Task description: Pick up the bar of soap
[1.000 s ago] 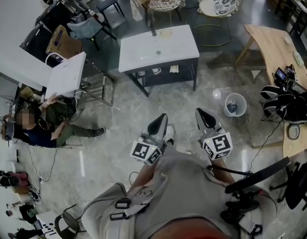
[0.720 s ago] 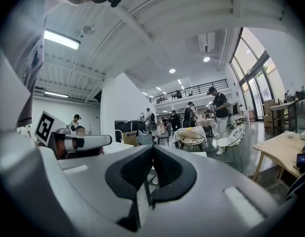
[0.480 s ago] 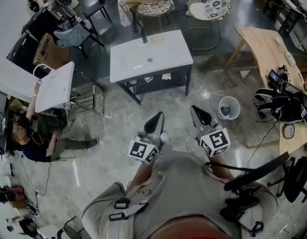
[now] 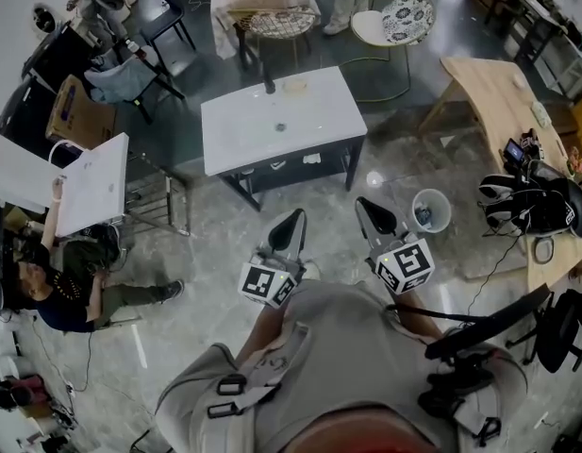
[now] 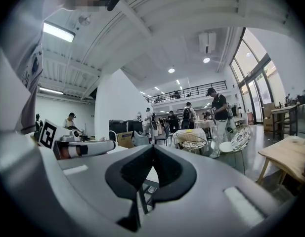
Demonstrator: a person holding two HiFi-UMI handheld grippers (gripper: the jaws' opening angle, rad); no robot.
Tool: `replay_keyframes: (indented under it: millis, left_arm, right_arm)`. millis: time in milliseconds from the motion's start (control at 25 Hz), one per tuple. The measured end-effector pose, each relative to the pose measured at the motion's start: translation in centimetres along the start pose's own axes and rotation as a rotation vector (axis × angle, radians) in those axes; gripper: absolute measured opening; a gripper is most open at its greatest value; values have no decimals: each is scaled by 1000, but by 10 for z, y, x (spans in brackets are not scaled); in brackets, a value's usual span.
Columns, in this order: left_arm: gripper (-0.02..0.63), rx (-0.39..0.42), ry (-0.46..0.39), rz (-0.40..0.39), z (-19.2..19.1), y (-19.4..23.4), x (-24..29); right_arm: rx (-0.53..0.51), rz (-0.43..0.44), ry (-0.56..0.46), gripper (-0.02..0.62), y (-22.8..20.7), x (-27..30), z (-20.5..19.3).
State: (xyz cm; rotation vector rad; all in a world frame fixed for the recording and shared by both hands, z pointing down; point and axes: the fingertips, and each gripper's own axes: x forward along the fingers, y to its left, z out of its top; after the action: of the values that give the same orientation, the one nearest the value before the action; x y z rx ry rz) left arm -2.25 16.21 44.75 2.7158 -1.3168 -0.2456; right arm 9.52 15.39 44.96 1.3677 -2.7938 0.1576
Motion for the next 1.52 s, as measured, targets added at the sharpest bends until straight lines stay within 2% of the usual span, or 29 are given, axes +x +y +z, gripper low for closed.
replay_keyframes:
  millis: [360, 760, 1000, 1200, 1520]
  left_arm:
    - [-8, 4, -12, -30, 4, 60, 4]
    - [-7, -16, 13, -41, -1, 110, 4]
    - [-7, -31, 43, -43, -13, 120, 10]
    - [-6, -37, 53, -42, -10, 125, 19]
    - [-6, -31, 24, 17, -2, 152, 50]
  right_arm:
    - [1, -3, 19, 2, 14, 59, -3]
    - [26, -7, 47, 2, 32, 104, -14]
    - [37, -49, 53, 2, 16, 108, -18]
    - [38, -94, 30, 2, -9, 116, -7]
    - [28, -20, 3, 2, -28, 163, -1]
